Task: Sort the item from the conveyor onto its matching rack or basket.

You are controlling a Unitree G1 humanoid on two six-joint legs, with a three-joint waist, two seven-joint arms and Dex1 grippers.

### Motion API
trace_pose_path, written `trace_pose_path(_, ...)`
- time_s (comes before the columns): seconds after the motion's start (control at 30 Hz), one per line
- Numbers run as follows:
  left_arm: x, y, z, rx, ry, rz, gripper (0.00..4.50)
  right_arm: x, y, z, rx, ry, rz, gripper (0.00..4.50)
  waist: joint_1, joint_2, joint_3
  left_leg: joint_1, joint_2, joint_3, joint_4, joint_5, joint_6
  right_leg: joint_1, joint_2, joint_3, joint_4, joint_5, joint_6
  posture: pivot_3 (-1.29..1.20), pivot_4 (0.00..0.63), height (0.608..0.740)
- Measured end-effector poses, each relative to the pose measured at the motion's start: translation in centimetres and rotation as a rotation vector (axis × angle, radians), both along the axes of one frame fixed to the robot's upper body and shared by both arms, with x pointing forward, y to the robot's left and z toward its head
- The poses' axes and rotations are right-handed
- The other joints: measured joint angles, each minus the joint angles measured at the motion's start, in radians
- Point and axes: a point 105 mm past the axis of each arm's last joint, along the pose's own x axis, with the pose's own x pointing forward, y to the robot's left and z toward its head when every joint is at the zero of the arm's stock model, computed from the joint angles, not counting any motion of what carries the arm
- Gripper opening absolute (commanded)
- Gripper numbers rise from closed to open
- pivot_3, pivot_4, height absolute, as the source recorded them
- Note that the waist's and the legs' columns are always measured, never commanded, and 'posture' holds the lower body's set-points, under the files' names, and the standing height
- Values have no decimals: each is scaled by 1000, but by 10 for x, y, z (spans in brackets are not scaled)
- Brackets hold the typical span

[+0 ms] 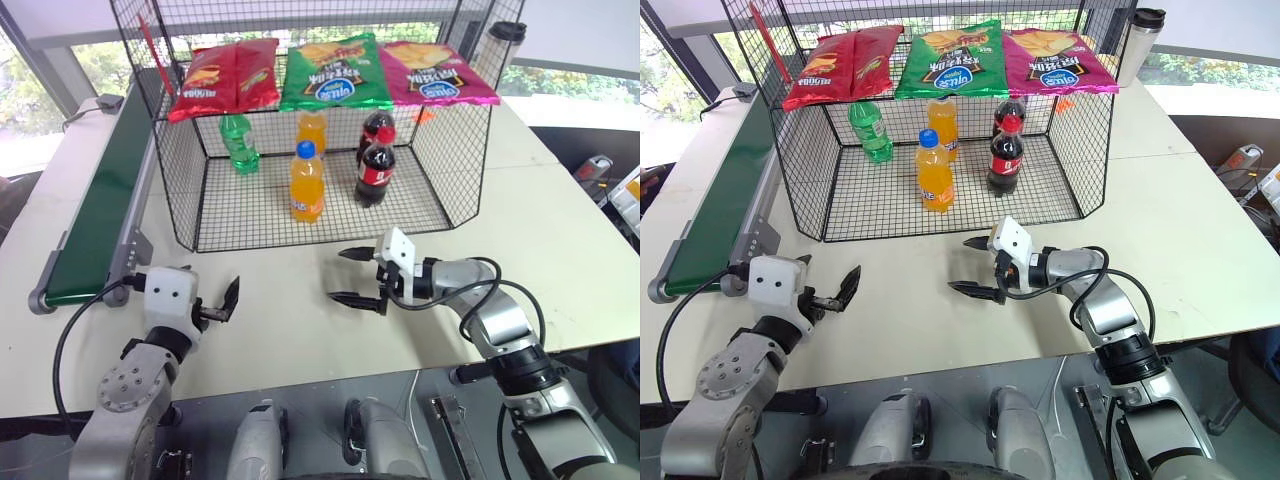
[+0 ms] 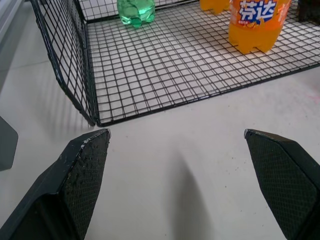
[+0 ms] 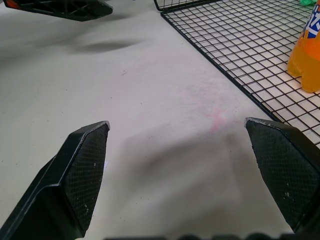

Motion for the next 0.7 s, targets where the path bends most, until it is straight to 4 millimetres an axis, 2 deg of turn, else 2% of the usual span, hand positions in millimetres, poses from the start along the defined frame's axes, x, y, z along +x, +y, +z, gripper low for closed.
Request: trace_pose_path(0.7, -4, -3, 4, -11, -15, -13, 4467, -2, 0, 0, -2, 3, 16, 4500, 0, 0, 0, 0, 0, 0, 0, 0, 0, 0, 0, 0, 0, 0, 0, 0, 150, 740)
